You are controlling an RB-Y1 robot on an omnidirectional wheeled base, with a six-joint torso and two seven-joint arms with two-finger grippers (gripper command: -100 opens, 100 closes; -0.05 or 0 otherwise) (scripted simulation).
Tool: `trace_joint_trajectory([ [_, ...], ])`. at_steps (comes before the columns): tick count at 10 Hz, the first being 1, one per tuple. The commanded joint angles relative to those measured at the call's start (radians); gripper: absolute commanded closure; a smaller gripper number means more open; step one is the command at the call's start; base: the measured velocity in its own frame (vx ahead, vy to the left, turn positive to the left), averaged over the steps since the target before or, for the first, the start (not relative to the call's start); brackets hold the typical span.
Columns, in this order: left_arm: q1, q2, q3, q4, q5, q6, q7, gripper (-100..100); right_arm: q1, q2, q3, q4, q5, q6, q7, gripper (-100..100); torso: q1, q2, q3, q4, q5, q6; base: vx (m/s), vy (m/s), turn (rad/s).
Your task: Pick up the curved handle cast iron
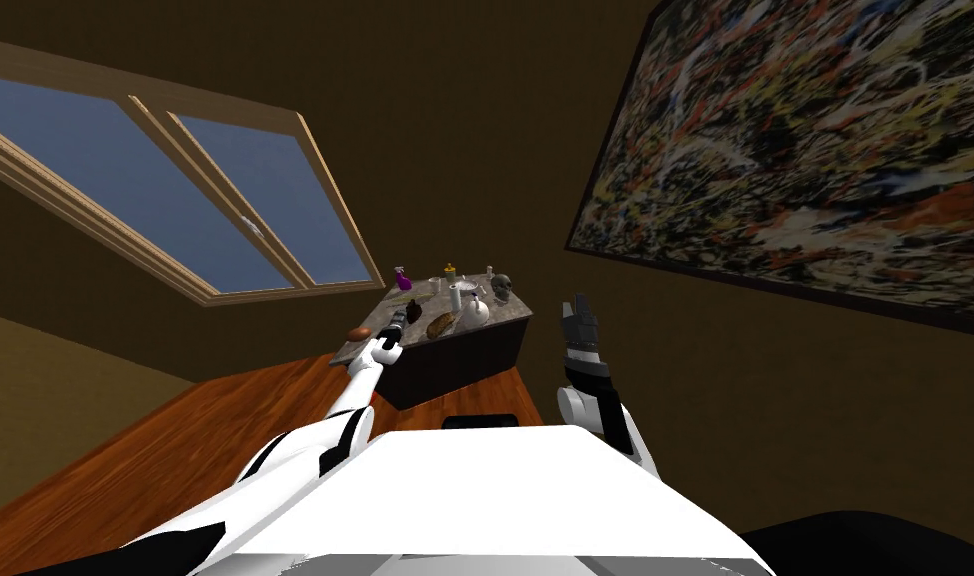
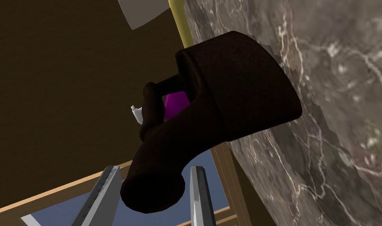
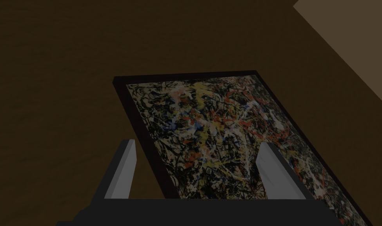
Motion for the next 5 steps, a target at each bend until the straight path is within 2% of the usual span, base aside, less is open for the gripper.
trace_joint_trajectory([
  [1,0.044,-0.011,-0.017,-0.05,0.045,0.015,-0.05,100,0.0,0.0,0.0,0.0,0.0,0.0,0.0,0,0.0,0.0,0.0,0.0,0.0,0.0,0.101,0.05,0.076],
  [2,0.044,-0.011,-0.017,-0.066,0.045,0.015,-0.062,100,0.0,0.0,0.0,0.0,0.0,0.0,0.0,0,0.002,0.0,-0.001,-0.001,0.001,-0.001,0.022,0.015,0.0],
  [3,0.093,-0.04,-0.062,-0.111,0.091,0.044,-0.096,100,0.0,0.0,0.0,0.0,0.0,0.0,0.0,0,0.001,0.002,0.0,-0.001,0.0,0.0,0.071,0.044,0.132],
  [4,0.126,-0.04,-0.062,-0.169,0.115,0.044,-0.115,100,0.0,0.0,0.0,0.0,0.0,0.0,0.0,0,0.002,0.001,-0.001,-0.003,0.002,-0.002,0.091,0.04,0.083],
  [5,0.126,-0.04,-0.062,-0.181,0.115,0.044,-0.137,100,0.0,0.0,0.0,0.0,0.0,0.0,0.0,0,0.004,0.0,-0.003,-0.005,0.003,-0.003,0.039,0.014,0.023],
])
